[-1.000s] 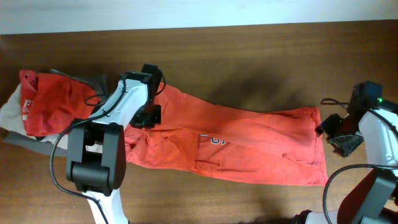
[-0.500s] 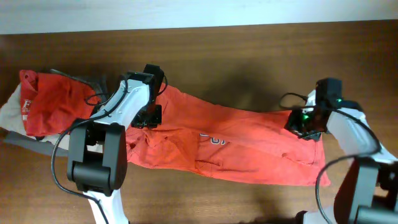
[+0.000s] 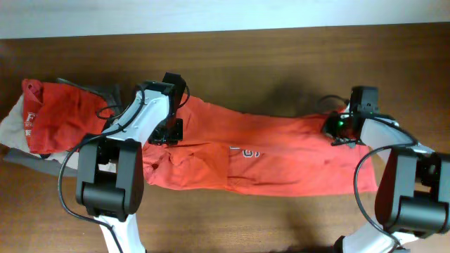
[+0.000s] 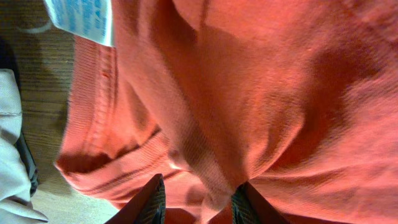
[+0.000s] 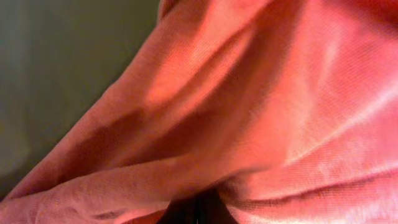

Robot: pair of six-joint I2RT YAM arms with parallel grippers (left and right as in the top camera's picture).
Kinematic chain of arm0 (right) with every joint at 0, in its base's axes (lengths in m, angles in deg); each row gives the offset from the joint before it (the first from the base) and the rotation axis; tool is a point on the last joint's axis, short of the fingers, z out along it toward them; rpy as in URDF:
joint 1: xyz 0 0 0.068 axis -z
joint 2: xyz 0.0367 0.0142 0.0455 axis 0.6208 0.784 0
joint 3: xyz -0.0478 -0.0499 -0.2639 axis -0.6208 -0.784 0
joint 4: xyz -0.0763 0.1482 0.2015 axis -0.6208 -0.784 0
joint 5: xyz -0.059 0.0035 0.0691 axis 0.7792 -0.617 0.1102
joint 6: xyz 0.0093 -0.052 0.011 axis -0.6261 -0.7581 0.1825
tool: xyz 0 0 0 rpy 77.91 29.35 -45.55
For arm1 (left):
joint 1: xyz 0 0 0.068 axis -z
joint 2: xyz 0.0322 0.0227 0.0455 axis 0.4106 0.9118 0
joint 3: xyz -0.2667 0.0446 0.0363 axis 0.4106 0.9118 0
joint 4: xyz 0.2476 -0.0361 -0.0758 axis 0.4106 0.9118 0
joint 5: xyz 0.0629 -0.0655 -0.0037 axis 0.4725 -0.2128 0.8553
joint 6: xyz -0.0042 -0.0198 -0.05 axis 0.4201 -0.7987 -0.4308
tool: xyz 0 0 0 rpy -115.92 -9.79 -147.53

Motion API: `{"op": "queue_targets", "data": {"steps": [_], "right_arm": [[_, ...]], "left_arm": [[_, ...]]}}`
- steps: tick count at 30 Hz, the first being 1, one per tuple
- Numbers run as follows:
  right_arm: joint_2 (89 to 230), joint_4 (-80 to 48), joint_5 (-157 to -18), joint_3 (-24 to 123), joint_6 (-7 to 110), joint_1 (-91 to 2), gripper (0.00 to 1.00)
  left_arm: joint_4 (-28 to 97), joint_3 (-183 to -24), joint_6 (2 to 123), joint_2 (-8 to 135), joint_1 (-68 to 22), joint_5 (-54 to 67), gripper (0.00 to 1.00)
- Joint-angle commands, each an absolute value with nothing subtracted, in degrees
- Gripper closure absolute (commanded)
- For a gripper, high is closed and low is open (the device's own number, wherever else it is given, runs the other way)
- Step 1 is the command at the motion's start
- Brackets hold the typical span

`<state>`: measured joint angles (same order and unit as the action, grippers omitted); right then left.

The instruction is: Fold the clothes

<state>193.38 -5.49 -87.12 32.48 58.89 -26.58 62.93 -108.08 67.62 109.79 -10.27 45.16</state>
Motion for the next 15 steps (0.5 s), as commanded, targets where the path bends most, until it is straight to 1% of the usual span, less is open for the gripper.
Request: {"op": "queue_targets", "data": {"steps": [1, 2, 3, 5, 6, 8, 10, 12, 13, 14, 15], "right_arm": [[200.5, -4.0, -78.6, 32.1, 59.8, -26.6, 0.96], [200.9, -3.9, -78.5, 33.1, 59.8, -26.6, 0.96], [201.4, -3.8, -78.2, 34.2, 59.8, -26.6, 0.96], [201.9, -3.8, -78.3, 36.3, 59.8, -26.6, 0.96], [201.9, -3.8, -78.3, 37.2, 59.8, -26.6, 0.96], [201.9, -4.2, -78.3, 40.3, 59.8, -26.6, 0.96], [201.8, -6.2, -78.3, 43.3, 59.8, -26.6, 0.96], [201.1, -12.4, -79.8, 49.1, 59.8, -25.9, 0.96], [200.8, -15.1, -80.5, 51.2, 59.8, -25.5, 0.96], [200.3, -18.3, -81.7, 53.6, 59.8, -25.1, 0.96], [199.6, -21.9, -83.5, 56.1, 59.2, -24.7, 0.96]], "left_arm": [[63.1, -107.7, 67.1, 109.8, -10.3, 46.0, 0.65], [62.9, -107.7, 67.1, 109.8, -10.3, 46.0, 0.61], [62.8, -107.7, 67.1, 109.8, -10.3, 46.0, 0.59], [62.4, -107.7, 67.1, 109.8, -10.3, 46.0, 0.59], [62.2, -107.7, 67.1, 109.8, -10.3, 46.0, 0.57], [61.3, -107.7, 67.1, 109.8, -10.3, 46.1, 0.48], [60.7, -107.8, 67.2, 109.8, -10.3, 46.1, 0.42], [60.9, -108.6, 68.0, 109.8, -10.3, 47.4, 0.37], [61.4, -109.3, 69.0, 109.7, -10.3, 47.6, 0.37], [62.3, -110.3, 69.8, 109.7, -10.3, 47.6, 0.32], [63.7, -111.8, 70.4, 109.6, -10.3, 47.6, 0.3]]}}
